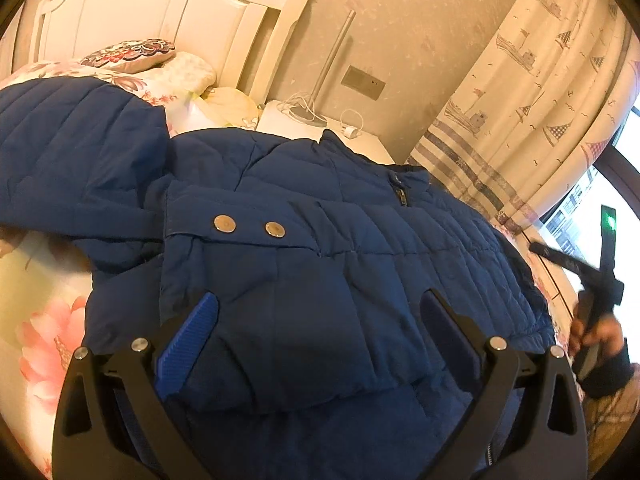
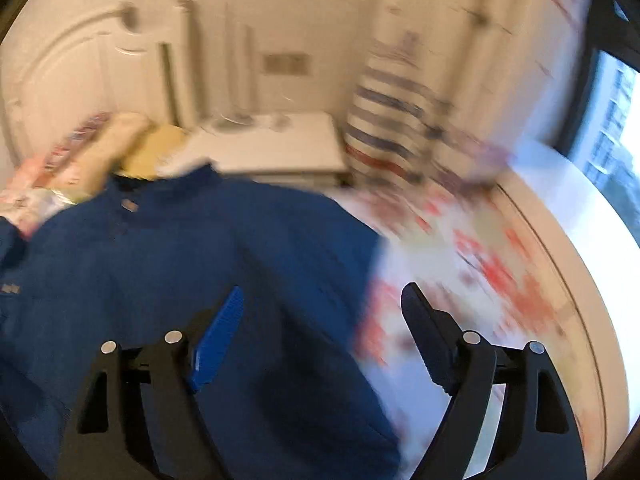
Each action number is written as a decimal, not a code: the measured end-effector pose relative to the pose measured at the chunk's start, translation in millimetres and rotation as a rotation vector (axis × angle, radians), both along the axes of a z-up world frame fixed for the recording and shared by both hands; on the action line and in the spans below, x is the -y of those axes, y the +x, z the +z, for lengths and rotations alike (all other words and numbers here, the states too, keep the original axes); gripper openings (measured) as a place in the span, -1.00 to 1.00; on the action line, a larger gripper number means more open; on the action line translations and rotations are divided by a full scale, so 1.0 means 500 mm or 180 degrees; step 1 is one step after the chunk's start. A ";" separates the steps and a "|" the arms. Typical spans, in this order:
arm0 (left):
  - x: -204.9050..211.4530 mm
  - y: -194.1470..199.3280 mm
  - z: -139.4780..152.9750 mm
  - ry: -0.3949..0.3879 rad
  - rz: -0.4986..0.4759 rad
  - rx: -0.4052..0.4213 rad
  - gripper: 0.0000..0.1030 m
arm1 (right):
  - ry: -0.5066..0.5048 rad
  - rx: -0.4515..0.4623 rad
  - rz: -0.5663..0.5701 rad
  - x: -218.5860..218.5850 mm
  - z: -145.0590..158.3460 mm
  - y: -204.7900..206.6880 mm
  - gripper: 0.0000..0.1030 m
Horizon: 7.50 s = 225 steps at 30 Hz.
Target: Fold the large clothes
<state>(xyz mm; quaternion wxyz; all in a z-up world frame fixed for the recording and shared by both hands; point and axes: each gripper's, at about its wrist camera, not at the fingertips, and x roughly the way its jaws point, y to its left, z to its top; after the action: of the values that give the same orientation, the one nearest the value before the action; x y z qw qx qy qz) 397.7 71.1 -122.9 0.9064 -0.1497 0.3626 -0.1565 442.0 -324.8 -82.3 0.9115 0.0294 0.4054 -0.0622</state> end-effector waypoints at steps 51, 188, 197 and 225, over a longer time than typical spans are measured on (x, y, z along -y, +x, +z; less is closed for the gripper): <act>-0.070 -0.058 0.232 0.0487 0.0307 0.1252 -0.91 | 0.1105 0.0368 -0.0213 -0.032 -0.091 -0.194 0.76; 0.088 0.027 0.105 0.0984 0.0349 0.0034 0.95 | 0.0151 0.0237 0.0294 -0.165 -0.016 -0.186 0.50; 0.232 0.124 0.034 0.1614 0.0379 -0.0433 0.95 | -0.0280 0.0085 0.0576 -0.194 -0.094 -0.156 0.62; 0.752 0.377 -0.014 0.1984 -0.1147 -0.0402 0.96 | 0.0489 0.0122 0.0275 -0.098 -0.103 -0.155 0.72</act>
<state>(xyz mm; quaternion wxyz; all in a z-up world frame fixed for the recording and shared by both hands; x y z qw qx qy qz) 586.0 -304.9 -129.7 0.8422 0.1906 0.4687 -0.1861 364.5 -275.7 -134.0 0.9160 0.0829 0.3924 0.0090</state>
